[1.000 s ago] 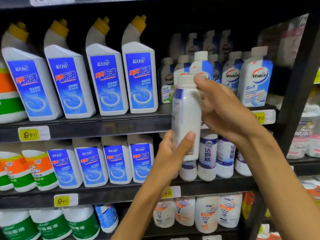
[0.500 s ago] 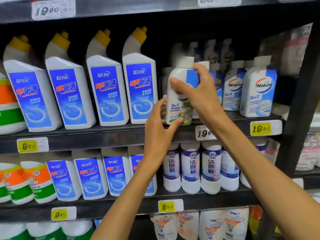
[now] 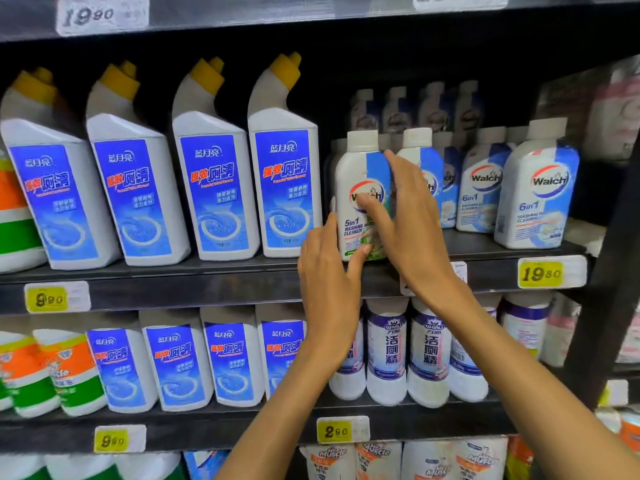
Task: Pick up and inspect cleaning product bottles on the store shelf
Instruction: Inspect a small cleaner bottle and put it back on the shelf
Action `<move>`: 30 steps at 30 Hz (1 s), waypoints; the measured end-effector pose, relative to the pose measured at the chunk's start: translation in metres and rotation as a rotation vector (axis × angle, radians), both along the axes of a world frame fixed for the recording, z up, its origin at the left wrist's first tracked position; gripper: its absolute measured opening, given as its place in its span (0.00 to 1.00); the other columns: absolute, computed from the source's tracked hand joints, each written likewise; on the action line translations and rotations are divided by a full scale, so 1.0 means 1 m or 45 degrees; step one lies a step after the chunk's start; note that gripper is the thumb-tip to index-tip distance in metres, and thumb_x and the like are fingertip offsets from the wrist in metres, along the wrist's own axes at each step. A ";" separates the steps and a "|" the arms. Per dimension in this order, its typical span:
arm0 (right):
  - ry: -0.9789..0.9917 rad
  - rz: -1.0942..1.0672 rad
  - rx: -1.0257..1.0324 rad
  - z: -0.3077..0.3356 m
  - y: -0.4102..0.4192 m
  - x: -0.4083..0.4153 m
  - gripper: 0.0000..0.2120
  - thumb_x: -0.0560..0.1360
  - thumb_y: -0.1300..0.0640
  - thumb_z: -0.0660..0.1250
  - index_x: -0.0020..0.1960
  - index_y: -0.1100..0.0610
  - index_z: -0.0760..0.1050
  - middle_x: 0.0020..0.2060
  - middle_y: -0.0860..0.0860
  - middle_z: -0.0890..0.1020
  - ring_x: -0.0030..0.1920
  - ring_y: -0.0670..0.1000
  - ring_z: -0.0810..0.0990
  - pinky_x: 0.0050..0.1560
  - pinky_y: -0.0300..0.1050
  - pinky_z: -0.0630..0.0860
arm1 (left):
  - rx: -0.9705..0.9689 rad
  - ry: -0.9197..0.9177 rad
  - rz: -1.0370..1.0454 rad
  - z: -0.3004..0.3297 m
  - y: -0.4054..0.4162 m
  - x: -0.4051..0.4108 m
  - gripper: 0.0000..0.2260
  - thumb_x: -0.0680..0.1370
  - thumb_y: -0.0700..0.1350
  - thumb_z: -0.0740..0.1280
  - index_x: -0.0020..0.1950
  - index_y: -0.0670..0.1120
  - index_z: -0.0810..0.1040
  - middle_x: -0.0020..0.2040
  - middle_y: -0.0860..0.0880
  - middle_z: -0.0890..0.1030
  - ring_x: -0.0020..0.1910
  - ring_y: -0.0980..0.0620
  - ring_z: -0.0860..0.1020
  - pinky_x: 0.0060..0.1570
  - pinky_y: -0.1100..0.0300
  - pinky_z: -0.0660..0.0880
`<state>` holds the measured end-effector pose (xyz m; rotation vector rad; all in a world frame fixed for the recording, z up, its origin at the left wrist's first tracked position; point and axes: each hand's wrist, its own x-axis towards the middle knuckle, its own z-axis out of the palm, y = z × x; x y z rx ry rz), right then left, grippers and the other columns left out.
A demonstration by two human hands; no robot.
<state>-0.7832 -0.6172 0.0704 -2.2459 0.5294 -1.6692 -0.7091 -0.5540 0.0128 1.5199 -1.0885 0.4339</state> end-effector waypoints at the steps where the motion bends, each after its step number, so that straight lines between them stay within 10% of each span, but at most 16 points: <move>1: 0.027 -0.057 -0.058 0.000 -0.001 -0.002 0.26 0.77 0.58 0.66 0.72 0.63 0.62 0.66 0.57 0.70 0.66 0.52 0.68 0.63 0.30 0.60 | 0.004 -0.014 0.026 0.001 -0.001 0.000 0.23 0.77 0.45 0.68 0.71 0.44 0.68 0.58 0.44 0.74 0.59 0.49 0.71 0.59 0.57 0.68; 16: 0.208 -0.334 -0.201 -0.003 -0.013 0.014 0.29 0.77 0.54 0.65 0.74 0.61 0.59 0.65 0.57 0.70 0.65 0.55 0.67 0.56 0.42 0.66 | 0.054 -0.029 0.142 -0.004 -0.004 -0.005 0.19 0.80 0.38 0.60 0.71 0.40 0.67 0.69 0.43 0.73 0.66 0.44 0.72 0.66 0.50 0.67; 21: -0.170 -0.388 -0.236 0.000 -0.021 -0.013 0.21 0.76 0.59 0.67 0.66 0.64 0.69 0.61 0.60 0.74 0.60 0.56 0.71 0.59 0.40 0.66 | 0.229 -0.235 0.134 -0.007 0.001 -0.002 0.21 0.81 0.40 0.59 0.73 0.38 0.62 0.75 0.40 0.62 0.73 0.44 0.63 0.72 0.55 0.57; 26: -0.073 -0.226 0.323 0.000 -0.049 -0.026 0.31 0.75 0.48 0.68 0.71 0.61 0.62 0.66 0.57 0.71 0.66 0.56 0.68 0.65 0.49 0.66 | 0.148 -0.422 0.038 -0.005 0.002 -0.013 0.18 0.80 0.37 0.60 0.70 0.37 0.67 0.72 0.39 0.66 0.71 0.42 0.65 0.70 0.48 0.63; 30: -0.170 -0.031 0.483 0.000 -0.051 -0.028 0.24 0.74 0.50 0.70 0.65 0.60 0.71 0.55 0.53 0.80 0.55 0.52 0.79 0.56 0.51 0.76 | 0.119 -0.258 -0.231 0.000 0.003 -0.026 0.20 0.80 0.38 0.61 0.73 0.41 0.64 0.72 0.45 0.67 0.72 0.51 0.63 0.72 0.63 0.57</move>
